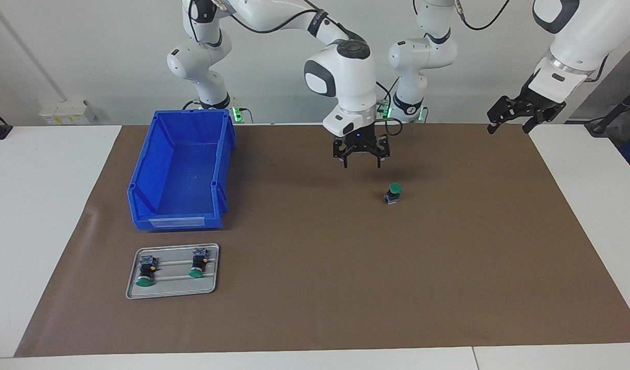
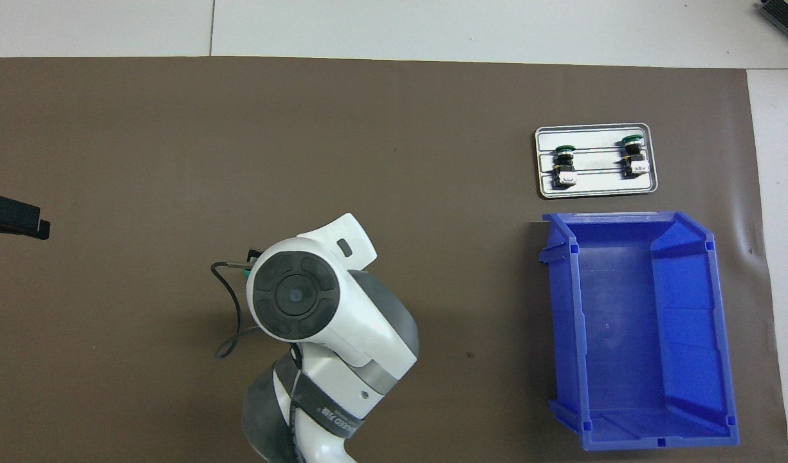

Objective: Place and press button with both arms

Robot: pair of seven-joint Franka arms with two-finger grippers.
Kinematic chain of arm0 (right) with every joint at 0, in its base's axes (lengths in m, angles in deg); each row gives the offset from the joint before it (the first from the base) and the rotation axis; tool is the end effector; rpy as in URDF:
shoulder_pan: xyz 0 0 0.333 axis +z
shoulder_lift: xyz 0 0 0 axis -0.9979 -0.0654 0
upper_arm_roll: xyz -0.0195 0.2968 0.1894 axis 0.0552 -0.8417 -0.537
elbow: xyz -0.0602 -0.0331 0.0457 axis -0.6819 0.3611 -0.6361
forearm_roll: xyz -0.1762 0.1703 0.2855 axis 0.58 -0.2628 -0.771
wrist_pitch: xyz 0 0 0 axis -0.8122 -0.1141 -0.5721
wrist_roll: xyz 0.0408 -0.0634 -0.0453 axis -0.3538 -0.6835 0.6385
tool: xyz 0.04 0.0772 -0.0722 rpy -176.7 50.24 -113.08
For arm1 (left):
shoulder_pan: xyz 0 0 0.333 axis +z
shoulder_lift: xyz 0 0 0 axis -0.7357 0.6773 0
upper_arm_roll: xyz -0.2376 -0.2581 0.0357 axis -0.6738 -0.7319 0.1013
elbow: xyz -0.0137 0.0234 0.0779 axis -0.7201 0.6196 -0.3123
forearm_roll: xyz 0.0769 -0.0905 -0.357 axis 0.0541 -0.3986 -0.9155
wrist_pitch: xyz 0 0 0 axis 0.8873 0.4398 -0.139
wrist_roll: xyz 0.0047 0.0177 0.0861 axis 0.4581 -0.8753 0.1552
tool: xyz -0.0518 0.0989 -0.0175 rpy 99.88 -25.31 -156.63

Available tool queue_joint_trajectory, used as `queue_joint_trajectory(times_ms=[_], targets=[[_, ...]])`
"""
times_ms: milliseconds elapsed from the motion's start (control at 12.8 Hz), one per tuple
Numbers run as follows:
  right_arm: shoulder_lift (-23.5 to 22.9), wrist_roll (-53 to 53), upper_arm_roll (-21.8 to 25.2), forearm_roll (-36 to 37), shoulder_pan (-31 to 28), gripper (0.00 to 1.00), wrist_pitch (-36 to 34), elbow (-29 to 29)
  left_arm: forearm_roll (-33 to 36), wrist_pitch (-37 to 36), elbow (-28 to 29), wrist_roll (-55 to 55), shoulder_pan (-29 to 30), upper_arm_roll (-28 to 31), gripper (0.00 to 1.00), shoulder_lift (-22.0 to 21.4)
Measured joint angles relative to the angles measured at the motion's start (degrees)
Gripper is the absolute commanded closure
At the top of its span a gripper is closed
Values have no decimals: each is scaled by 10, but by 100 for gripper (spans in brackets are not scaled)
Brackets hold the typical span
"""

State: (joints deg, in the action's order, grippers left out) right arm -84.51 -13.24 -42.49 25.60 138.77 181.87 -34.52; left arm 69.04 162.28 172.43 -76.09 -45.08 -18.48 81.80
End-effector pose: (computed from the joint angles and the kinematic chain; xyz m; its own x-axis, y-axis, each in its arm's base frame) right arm 0.4851 0.5302 0.4760 0.9650 -0.2323 0.1216 -0.2053 -0.9579 -0.2009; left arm 0.5143 0.0145 0.6567 0.9976 -0.0298 -0.0624 -0.0272 -0.9988 0.0408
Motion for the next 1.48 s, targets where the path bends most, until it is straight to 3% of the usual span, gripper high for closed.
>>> queue_joint_trajectory(times_ms=[234,389,856,1012,1168,1246,1324,1401,1479], targets=[[-121,-57,0,39,32,0,31,113,0,0,0,0,0,0,0,0],[-161,-61,1,56,37,0,58,141,0,0,0,0,0,0,0,0],[-198,-61,1,90,50,2,66,151,0,0,0,0,0,0,0,0],[-211,-61,1,90,52,15,73,151,0,0,0,0,0,0,0,0],[-213,-61,1,91,53,21,75,151,0,0,0,0,0,0,0,0],[-213,-61,1,91,53,29,75,153,0,0,0,0,0,0,0,0],[-213,-61,1,91,53,51,75,154,0,0,0,0,0,0,0,0],[-213,-61,1,91,53,93,75,154,0,0,0,0,0,0,0,0],[-213,-61,1,91,53,100,75,155,0,0,0,0,0,0,0,0]])
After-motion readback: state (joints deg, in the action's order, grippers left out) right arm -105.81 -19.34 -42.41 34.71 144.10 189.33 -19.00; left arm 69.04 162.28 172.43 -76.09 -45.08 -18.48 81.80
